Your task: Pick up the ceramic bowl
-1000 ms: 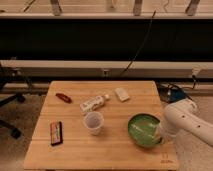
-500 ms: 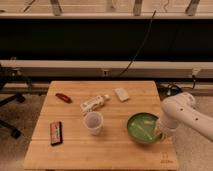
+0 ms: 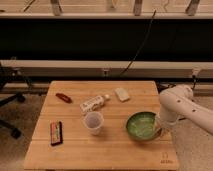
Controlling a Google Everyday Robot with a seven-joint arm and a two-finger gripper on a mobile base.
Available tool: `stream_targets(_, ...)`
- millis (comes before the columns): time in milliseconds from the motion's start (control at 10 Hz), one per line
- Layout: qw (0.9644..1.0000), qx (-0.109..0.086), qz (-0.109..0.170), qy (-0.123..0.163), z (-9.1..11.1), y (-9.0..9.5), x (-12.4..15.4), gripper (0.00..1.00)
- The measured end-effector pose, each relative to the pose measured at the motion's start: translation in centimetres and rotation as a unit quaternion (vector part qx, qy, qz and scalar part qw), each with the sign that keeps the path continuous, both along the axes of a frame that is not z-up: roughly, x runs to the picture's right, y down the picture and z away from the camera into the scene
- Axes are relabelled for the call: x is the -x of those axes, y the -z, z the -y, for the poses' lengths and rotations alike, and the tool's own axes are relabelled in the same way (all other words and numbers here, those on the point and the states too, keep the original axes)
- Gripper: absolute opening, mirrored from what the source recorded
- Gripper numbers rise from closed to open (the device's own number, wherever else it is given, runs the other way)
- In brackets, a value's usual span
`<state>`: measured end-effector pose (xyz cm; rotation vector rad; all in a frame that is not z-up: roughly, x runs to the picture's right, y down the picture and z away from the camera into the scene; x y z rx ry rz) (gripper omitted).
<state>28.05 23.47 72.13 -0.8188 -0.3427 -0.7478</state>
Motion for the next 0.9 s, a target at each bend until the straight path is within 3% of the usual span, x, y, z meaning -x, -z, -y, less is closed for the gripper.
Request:
stream_targets(400, 0.9995, 0.019, 0.003, 0.024, 3.0, 1.9, 0.5, 0.0)
stream_targets(900, 0.9992, 0.02, 0.009, 0.034, 5.5, 3.2, 0.4, 0.0)
